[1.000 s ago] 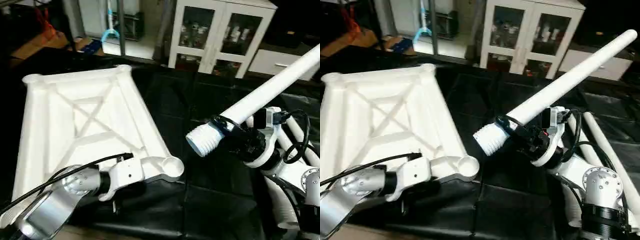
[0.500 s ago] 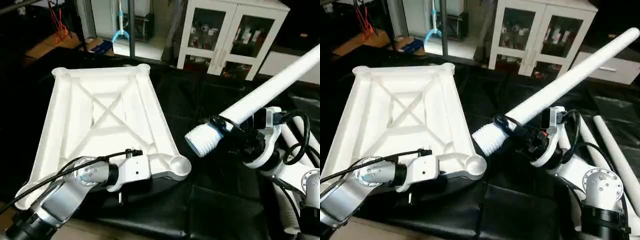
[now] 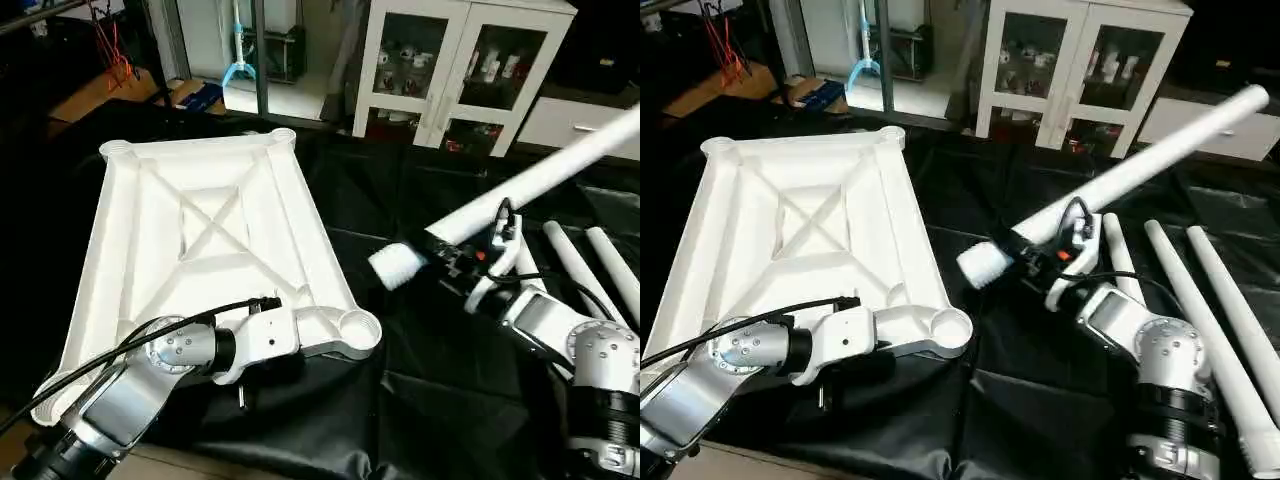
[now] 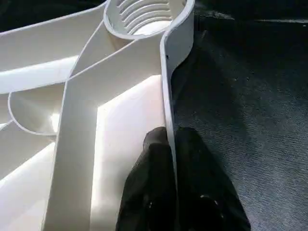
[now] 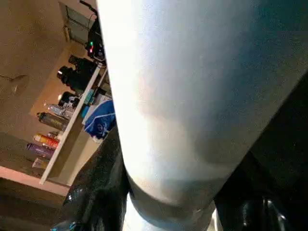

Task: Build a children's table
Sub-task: Pick table leg

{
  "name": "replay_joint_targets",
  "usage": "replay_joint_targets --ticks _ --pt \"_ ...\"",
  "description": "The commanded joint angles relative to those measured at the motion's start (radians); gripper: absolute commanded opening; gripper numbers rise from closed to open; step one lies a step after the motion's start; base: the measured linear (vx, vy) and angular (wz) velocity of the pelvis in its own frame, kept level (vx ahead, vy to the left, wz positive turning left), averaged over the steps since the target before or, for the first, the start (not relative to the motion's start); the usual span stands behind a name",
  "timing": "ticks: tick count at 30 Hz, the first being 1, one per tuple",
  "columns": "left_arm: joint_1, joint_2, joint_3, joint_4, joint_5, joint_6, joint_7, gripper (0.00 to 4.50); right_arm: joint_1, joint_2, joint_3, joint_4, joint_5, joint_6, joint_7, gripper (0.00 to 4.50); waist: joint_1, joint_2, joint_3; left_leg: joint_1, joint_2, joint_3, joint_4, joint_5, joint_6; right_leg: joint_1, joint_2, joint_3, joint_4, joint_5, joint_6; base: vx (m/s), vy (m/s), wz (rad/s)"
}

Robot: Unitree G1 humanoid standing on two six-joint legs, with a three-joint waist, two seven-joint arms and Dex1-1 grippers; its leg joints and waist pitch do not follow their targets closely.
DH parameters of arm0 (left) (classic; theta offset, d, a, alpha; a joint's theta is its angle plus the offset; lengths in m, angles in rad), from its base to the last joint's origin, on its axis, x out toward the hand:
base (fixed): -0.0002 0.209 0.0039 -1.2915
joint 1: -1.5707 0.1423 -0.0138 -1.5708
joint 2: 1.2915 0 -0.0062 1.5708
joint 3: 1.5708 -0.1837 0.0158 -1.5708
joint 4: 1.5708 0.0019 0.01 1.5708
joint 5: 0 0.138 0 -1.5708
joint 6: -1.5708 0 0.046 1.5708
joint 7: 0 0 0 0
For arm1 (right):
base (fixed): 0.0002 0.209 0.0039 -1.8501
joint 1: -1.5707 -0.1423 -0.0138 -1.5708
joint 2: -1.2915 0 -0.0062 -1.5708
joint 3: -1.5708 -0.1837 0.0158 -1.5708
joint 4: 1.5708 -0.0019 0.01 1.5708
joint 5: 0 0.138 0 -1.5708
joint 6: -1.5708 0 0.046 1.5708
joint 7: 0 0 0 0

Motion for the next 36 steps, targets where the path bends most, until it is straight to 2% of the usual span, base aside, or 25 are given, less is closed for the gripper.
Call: replay_joint_targets --ticks 1,7,8,9,11,13,14,16,18,21,22,23,25,26,29,33,34,36 --pt "0.032 -0.036 -0.009 0.035 -0.025 -0.002 0.022 0.04 -0.011 0.003 -0.018 -0.004 0.003 0.007 -0.016 1.86 -0.004 -0.022 -0.035 0.007 0.069 -0.02 -0.09 -0.108 0.012 0.024 -0.06 0.032 -0.073 -0.245 -0.182 0.0 0.0 0.0" --pt "0.035 -0.041 -0.005 0.031 -0.022 0.002 0.018 0.04 -0.025 0.005 -0.031 -0.001 0.011 0.023 -0.04 1.86 -0.001 -0.027 -0.034 0.01 0.069 -0.012 -0.092 -0.126 0.017 0.02 -0.058 0.033 -0.08 -0.293 -0.167 0.0 0.0 0.0" --pt "0.036 -0.042 -0.003 0.03 -0.024 -0.001 0.016 0.04 -0.009 -0.023 0.036 -0.053 -0.046 -0.01 0.011 1.86 0.0 -0.026 -0.034 0.012 0.071 -0.011 -0.093 -0.125 0.018 0.019 -0.058 0.032 -0.079 -0.293 -0.165 0.0 0.0 0.0" --pt "0.036 -0.042 -0.003 0.03 -0.024 -0.001 0.016 0.04 -0.009 -0.023 0.036 -0.053 -0.046 -0.01 0.011 1.86 0.0 -0.026 -0.034 0.012 0.071 -0.01 -0.092 -0.125 0.019 0.018 -0.057 0.031 -0.079 -0.291 -0.164 0.0 0.0 0.0" --pt "0.034 -0.048 -0.002 0.026 -0.03 -0.002 0.013 0.04 0.029 -0.084 0.202 -0.156 -0.204 -0.123 0.108 1.86 0.003 -0.027 -0.034 0.009 0.074 -0.009 -0.092 -0.116 0.02 0.02 -0.058 0.03 -0.078 -0.282 -0.154 0.0 0.0 0.0" --pt "0.033 -0.058 -0.003 0.017 -0.031 0.001 0.007 0.04 0.053 -0.127 0.33 -0.226 -0.316 -0.212 0.181 1.86 0.002 -0.029 -0.032 0.007 0.074 -0.009 -0.092 -0.122 0.019 0.02 -0.06 0.031 -0.078 -0.287 -0.136 0.0 0.0 0.0" --pt "0.032 -0.062 -0.007 0.015 -0.029 0.0 0.004 0.04 0.056 -0.136 0.368 -0.24 -0.343 -0.233 0.203 1.86 0.002 -0.029 -0.032 0.006 0.076 -0.01 -0.092 -0.136 0.022 0.018 -0.062 0.032 -0.08 -0.3 -0.135 0.0 0.0 0.0" --pt "0.03 -0.067 -0.013 0.016 -0.025 -0.002 0.001 0.04 0.057 -0.143 0.403 -0.247 -0.366 -0.25 0.227 1.86 0.0 -0.029 -0.031 0.008 0.076 -0.011 -0.093 -0.146 0.028 0.018 -0.062 0.034 -0.081 -0.309 -0.138 0.0 0.0 0.0" --pt "0.03 -0.068 -0.015 0.012 -0.021 0.002 0.0 0.04 0.059 -0.154 0.417 -0.245 -0.374 -0.253 0.239 1.86 0.003 -0.032 -0.031 0.015 0.077 -0.008 -0.091 -0.143 0.036 0.012 -0.06 0.034 -0.082 -0.295 -0.151 0.0 0.0 0.0" --pt "0.032 -0.067 -0.016 0.01 -0.02 0.005 -0.002 0.04 0.061 -0.159 0.41 -0.239 -0.357 -0.237 0.259 1.86 0.003 -0.033 -0.034 0.01 0.077 -0.008 -0.091 -0.105 0.047 0.02 -0.058 0.032 -0.072 -0.223 -0.169 0.0 0.0 0.0" --pt "0.032 -0.067 -0.017 0.01 -0.019 0.005 -0.003 0.04 0.064 -0.166 0.408 -0.24 -0.341 -0.217 0.276 1.86 0.002 -0.039 -0.034 0.01 0.077 -0.007 -0.09 -0.099 0.054 0.021 -0.058 0.031 -0.071 -0.207 -0.174 0.0 0.0 0.0" --pt "0.033 -0.067 -0.017 0.01 -0.019 0.005 -0.003 0.04 0.065 -0.168 0.41 -0.24 -0.34 -0.217 0.281 1.86 0.004 -0.037 -0.034 0.011 0.076 -0.006 -0.089 -0.093 0.061 0.022 -0.059 0.032 -0.07 -0.193 -0.181 0.0 0.0 0.0" --pt "0.034 -0.069 -0.017 0.009 -0.014 0.005 -0.007 0.04 0.074 -0.192 0.435 -0.229 -0.356 -0.224 0.331 1.86 0.004 -0.038 -0.033 0.01 0.077 -0.006 -0.088 -0.102 0.067 0.023 -0.061 0.032 -0.071 -0.2 -0.187 0.0 0.0 0.0" --pt "0.033 -0.07 -0.016 0.01 -0.01 0.005 -0.011 0.04 0.071 -0.2 0.458 -0.203 -0.394 -0.254 0.355 1.86 0.003 -0.038 -0.033 0.009 0.077 -0.007 -0.088 -0.11 0.065 0.023 -0.061 0.032 -0.072 -0.212 -0.188 0.0 0.0 0.0" --pt "0.033 -0.072 -0.015 0.011 -0.009 0.006 -0.013 0.04 0.064 -0.205 0.473 -0.178 -0.41 -0.259 0.374 1.86 0.001 -0.041 -0.032 0.009 0.076 -0.007 -0.088 -0.121 0.057 0.023 -0.062 0.033 -0.075 -0.237 -0.185 0.0 0.0 0.0" --pt "0.034 -0.074 -0.013 0.01 -0.004 0.008 -0.017 0.04 0.052 -0.225 0.519 -0.14 -0.461 -0.284 0.401 1.86 0.003 -0.041 -0.035 0.011 0.078 -0.007 -0.085 -0.095 0.066 0.024 -0.062 0.032 -0.069 -0.194 -0.197 0.0 0.0 0.0" --pt "0.034 -0.073 -0.013 0.009 -0.004 0.009 -0.018 0.04 0.052 -0.227 0.523 -0.137 -0.466 -0.288 0.402 1.86 0.003 -0.047 -0.036 0.01 0.077 -0.006 -0.084 -0.081 0.072 0.025 -0.061 0.031 -0.066 -0.181 -0.201 0.0 0.0 0.0" --pt "0.035 -0.071 -0.013 0.006 -0.004 0.011 -0.019 0.04 0.048 -0.228 0.527 -0.129 -0.476 -0.294 0.403 1.86 0.003 -0.045 -0.036 0.011 0.077 -0.005 -0.083 -0.07 0.081 0.025 -0.061 0.031 -0.066 -0.164 -0.207 0.0 0.0 0.0"
